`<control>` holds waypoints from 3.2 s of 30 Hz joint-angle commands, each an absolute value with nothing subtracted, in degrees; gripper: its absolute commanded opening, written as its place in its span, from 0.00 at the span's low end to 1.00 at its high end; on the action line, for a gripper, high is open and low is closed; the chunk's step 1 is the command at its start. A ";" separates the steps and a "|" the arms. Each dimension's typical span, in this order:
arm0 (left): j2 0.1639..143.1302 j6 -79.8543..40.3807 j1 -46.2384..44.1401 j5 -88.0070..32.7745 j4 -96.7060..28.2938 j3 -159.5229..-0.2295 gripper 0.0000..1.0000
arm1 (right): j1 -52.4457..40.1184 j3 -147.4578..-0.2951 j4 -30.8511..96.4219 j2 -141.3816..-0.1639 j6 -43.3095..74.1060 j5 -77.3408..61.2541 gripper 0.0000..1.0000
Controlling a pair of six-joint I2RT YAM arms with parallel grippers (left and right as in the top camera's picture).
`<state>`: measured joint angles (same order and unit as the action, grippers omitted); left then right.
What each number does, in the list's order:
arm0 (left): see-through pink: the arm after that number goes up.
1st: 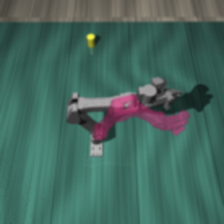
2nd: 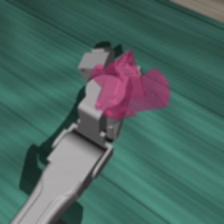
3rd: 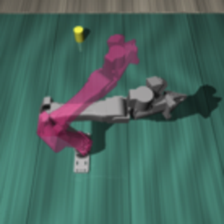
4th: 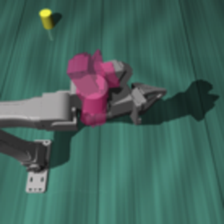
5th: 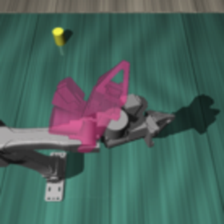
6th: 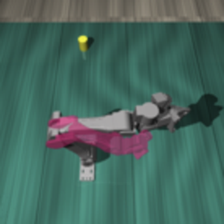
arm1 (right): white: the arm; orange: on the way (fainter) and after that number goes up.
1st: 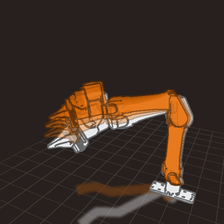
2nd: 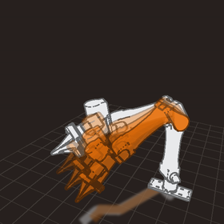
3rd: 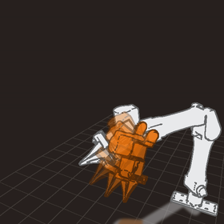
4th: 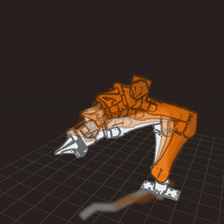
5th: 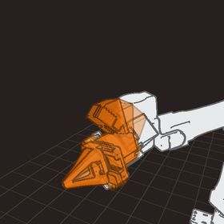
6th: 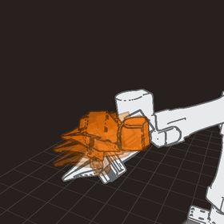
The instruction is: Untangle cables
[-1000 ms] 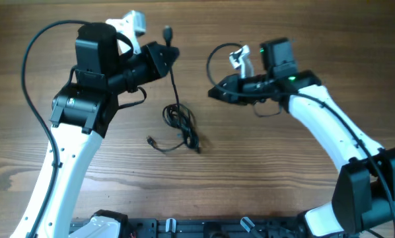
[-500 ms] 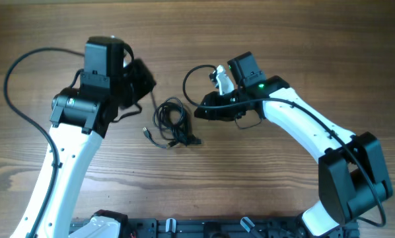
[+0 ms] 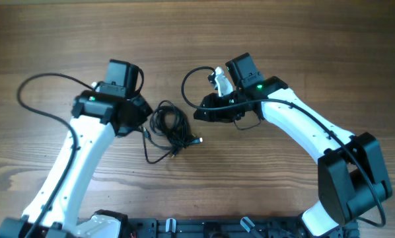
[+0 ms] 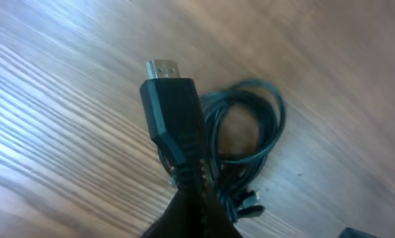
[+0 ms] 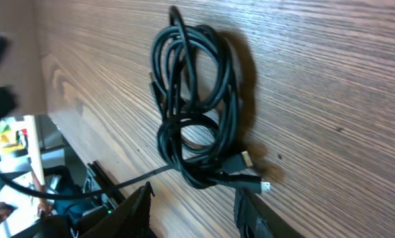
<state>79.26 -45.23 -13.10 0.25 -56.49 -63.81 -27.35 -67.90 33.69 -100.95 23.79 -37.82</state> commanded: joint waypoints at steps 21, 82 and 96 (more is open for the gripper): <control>82.30 -47.57 -13.72 -16.29 -41.71 -53.63 0.04 | -32.08 -67.75 22.96 -114.78 28.67 -39.51 0.29; 72.71 -23.38 3.11 -40.25 -28.56 -53.65 0.70 | -31.05 -63.90 23.33 -85.17 37.74 -19.70 0.04; 77.03 -36.47 -18.55 -24.95 -26.33 -49.71 0.61 | -31.05 -63.90 23.62 -85.19 38.89 -21.91 0.04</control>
<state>74.50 -34.83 -18.39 -29.08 -26.57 -50.39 -31.03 -63.24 24.01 -85.25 37.98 -20.29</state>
